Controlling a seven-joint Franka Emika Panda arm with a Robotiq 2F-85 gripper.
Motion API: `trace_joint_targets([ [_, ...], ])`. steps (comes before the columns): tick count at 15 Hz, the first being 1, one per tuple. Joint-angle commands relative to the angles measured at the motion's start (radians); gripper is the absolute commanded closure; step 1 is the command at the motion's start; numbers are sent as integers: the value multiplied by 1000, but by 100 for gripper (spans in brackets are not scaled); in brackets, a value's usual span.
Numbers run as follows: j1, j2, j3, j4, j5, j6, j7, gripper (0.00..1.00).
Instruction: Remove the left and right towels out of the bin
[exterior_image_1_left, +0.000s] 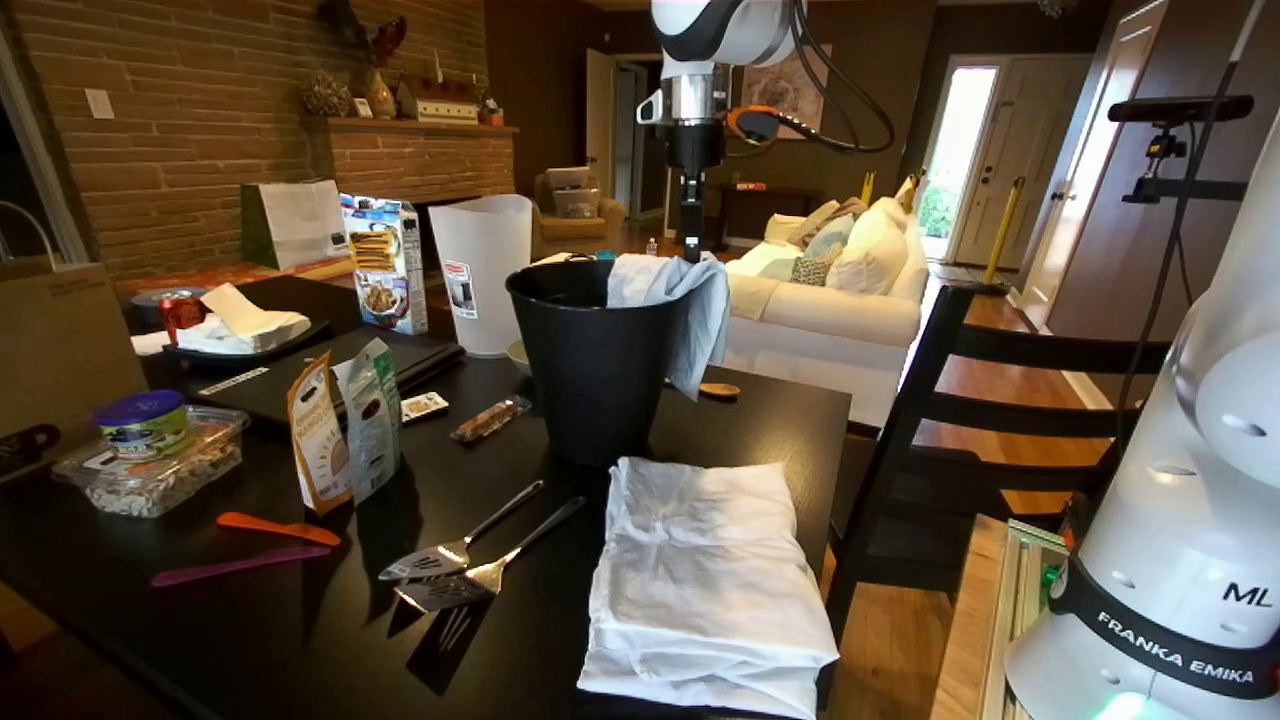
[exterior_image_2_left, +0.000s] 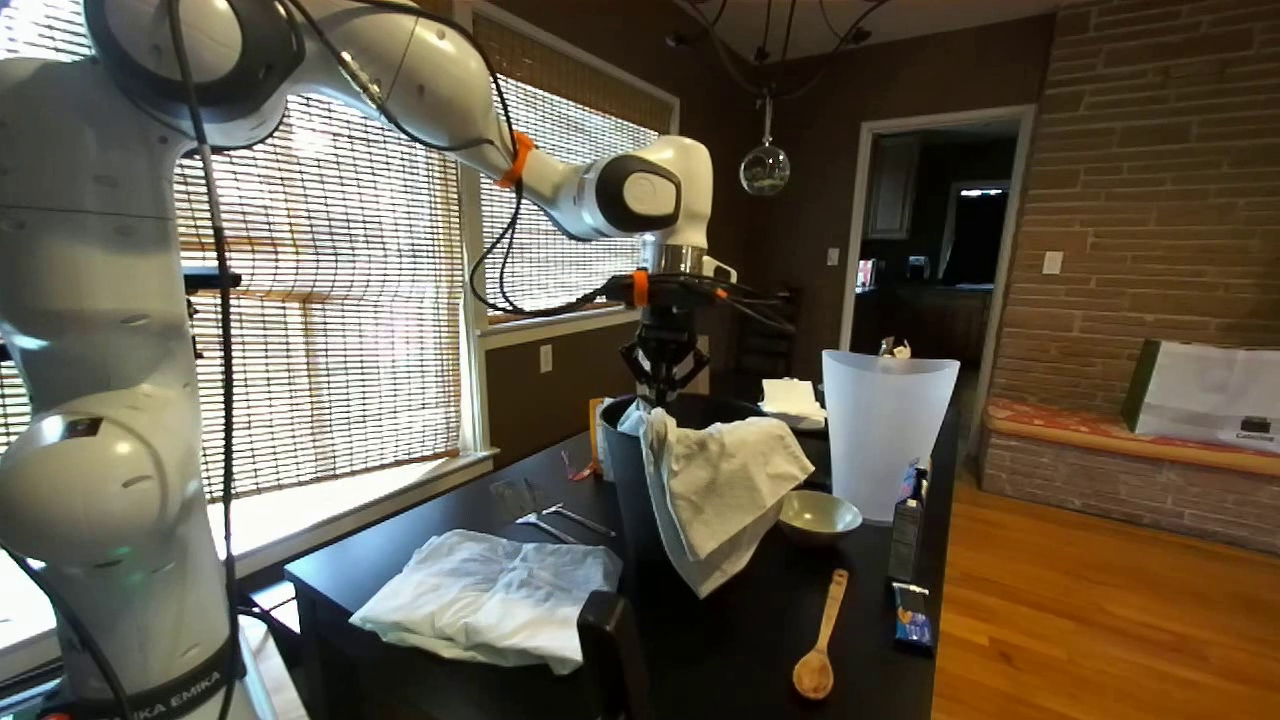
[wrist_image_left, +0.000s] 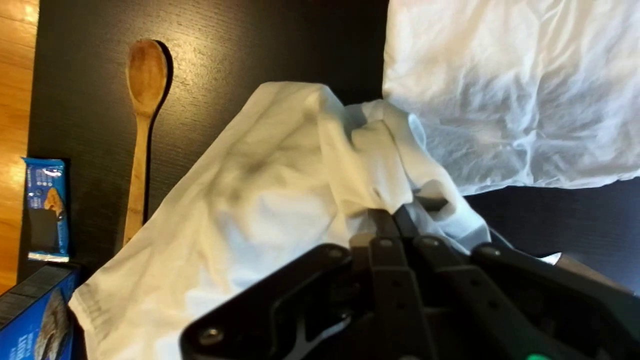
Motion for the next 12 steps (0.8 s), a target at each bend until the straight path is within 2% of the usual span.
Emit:
trace_joint_targets([
  [1, -2, -31, -7, -40, -1, -13, -17, 68],
  [10, 12, -37, 2, -35, 63, -29, -18, 5],
  [12, 19, -41, 6, -54, 42, -12, -21, 0],
])
